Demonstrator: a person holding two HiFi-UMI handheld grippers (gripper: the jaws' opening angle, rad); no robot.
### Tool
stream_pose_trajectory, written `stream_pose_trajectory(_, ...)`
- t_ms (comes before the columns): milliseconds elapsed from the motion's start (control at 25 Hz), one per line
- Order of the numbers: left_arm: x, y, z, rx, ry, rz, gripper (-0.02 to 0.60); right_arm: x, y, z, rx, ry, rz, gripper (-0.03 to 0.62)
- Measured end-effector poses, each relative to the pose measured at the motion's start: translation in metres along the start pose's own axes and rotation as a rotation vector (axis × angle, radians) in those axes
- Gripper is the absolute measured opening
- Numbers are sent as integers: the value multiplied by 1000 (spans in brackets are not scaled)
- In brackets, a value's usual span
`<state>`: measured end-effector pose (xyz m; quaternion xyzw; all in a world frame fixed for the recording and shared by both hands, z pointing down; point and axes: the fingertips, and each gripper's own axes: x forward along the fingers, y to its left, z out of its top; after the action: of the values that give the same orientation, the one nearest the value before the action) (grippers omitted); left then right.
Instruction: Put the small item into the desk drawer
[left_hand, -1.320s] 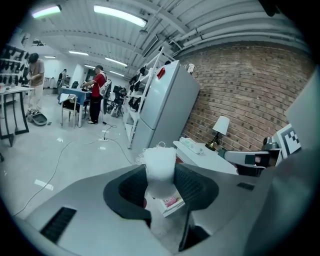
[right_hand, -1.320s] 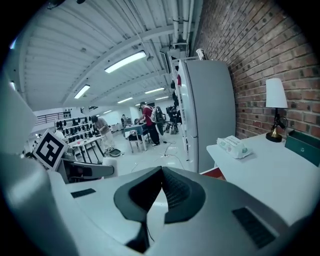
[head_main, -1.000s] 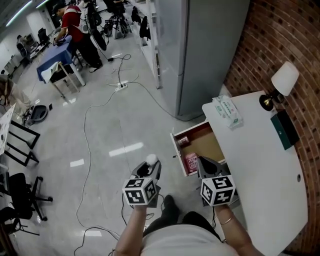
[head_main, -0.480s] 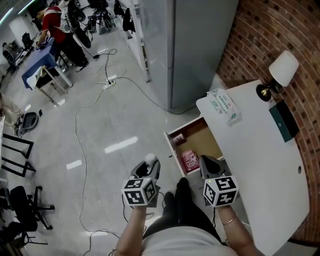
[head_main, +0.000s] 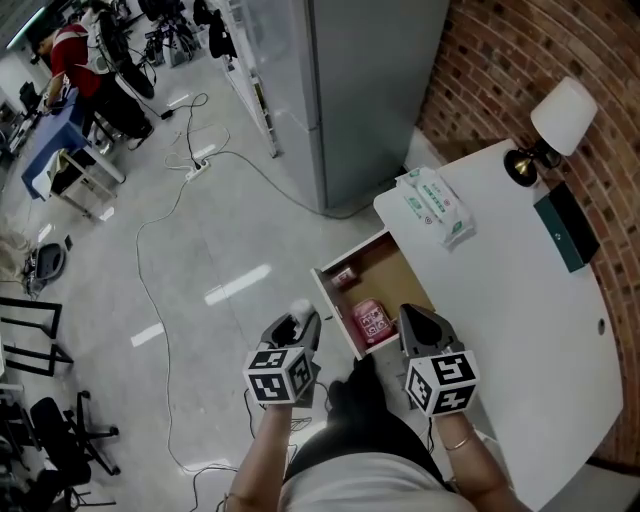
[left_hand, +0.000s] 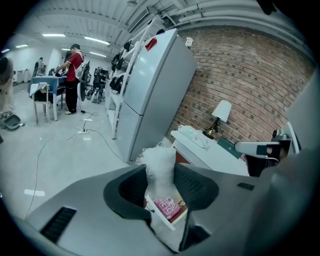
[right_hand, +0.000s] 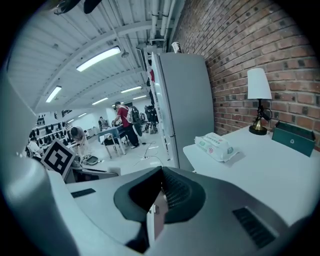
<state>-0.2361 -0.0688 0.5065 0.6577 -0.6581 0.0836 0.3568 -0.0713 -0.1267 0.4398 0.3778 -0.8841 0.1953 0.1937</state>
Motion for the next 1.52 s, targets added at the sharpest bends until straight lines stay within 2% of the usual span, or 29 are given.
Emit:
stream_pose_trajectory(600, 124, -50, -16, 147, 194, -108, 183, 9, -86, -2, 77, -9, -132, 8)
stream_pose_trajectory(960, 199, -80, -50, 310, 342, -161, 183, 8, -134, -17, 136, -1, -221, 8)
stream_pose_trajectory(1280, 264, -97, -89, 429, 443, -148, 184, -2, -161, -35, 198, 12, -262, 8)
stream_pose_trajectory(1520, 310, -92, -123, 520, 517, -134, 184, -2, -178, -44, 236, 9, -281, 8)
